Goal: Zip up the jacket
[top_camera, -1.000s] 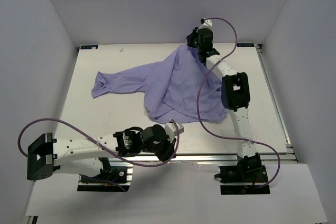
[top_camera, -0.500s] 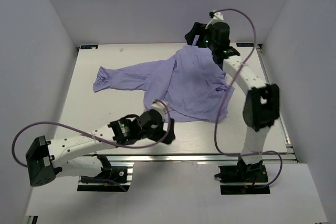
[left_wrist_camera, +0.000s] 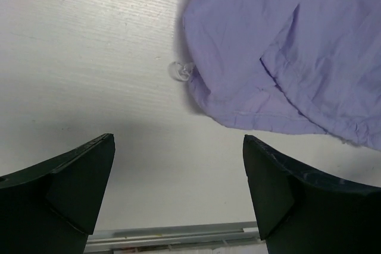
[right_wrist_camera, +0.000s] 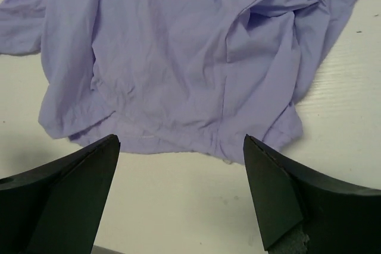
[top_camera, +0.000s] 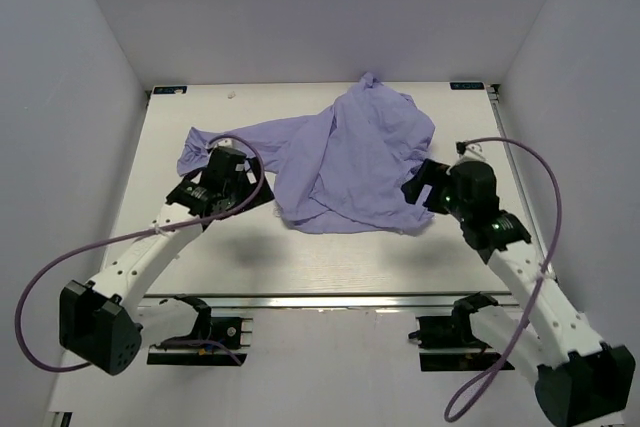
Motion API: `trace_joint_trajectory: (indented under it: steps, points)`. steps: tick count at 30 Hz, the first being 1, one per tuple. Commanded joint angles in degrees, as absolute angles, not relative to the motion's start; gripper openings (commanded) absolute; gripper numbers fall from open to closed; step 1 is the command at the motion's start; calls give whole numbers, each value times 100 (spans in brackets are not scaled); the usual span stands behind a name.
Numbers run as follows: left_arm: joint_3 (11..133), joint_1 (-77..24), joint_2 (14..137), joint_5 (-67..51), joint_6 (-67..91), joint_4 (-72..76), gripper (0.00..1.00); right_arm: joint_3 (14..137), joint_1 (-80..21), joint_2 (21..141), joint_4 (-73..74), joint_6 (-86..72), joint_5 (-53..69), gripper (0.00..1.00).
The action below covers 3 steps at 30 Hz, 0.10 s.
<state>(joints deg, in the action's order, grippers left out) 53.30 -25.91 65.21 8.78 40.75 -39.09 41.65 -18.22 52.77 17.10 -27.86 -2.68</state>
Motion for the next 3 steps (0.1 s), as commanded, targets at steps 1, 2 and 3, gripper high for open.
trace_joint_trajectory:
  steps: [1, 2, 3]
  points:
    - [5494, -2523, 6443, 677, 3902, -4132, 98, 3982, -1811, 4554, 1881, -2883, -474, 89]
    - [5450, -2505, 6390, 616, 3902, -4061, 98, 3981, -1811, 4387, 1942, -2883, -501, 89]
    - [5406, -2505, 6329, 563, 3894, -3991, 98, 3999, -1811, 4351, 2108, -2892, -562, 90]
